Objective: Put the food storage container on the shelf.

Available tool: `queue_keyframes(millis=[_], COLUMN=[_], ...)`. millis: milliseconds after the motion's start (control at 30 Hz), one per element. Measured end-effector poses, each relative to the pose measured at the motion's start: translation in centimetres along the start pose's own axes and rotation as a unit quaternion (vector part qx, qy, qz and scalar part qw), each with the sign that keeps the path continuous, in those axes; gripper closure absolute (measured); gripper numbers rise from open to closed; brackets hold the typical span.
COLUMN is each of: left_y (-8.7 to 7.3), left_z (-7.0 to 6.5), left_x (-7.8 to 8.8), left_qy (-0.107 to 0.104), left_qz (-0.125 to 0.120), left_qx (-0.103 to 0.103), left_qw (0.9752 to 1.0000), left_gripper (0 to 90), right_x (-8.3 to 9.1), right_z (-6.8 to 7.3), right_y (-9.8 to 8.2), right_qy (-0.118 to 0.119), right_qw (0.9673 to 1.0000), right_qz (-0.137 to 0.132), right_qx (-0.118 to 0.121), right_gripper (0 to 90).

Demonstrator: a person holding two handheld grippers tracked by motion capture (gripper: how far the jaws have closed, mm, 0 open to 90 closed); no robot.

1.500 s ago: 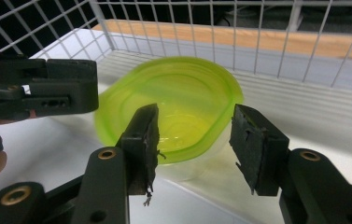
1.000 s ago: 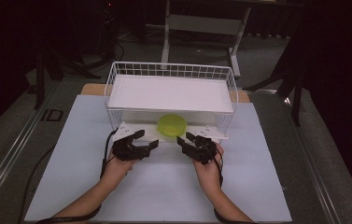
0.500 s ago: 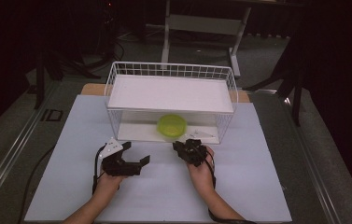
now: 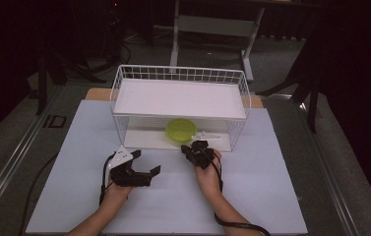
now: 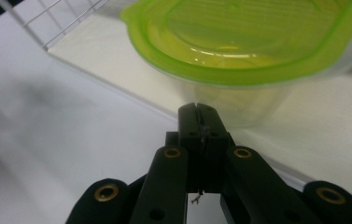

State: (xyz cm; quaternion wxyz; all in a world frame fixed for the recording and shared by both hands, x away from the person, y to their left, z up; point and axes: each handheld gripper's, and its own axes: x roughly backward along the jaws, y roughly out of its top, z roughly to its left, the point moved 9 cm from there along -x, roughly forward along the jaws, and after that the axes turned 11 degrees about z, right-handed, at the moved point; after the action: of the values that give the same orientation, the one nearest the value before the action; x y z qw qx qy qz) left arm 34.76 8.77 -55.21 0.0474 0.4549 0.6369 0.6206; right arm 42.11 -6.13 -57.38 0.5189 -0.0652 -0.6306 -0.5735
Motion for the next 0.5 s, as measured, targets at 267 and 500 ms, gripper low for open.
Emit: queue_keyframes(millis=[267,500], left_y=[0.0,-0.2], left_z=[0.3,0.1], left_x=[0.0,-0.3], left_qy=[0.002,-0.002], left_qz=[0.002,0.005], left_qx=[0.001,0.001], left_qw=[1.0,1.0], left_gripper=[0.5,0.5], right_x=[-0.7,-1.8], right_z=[-0.7,-0.9], right_y=[0.7,1.4], right_qy=[-0.013,-0.026], right_qw=[0.9999,0.9997], right_qz=[-0.002,0.003], right_qx=[-0.003,-0.001], right_gripper=[88.4,87.9])
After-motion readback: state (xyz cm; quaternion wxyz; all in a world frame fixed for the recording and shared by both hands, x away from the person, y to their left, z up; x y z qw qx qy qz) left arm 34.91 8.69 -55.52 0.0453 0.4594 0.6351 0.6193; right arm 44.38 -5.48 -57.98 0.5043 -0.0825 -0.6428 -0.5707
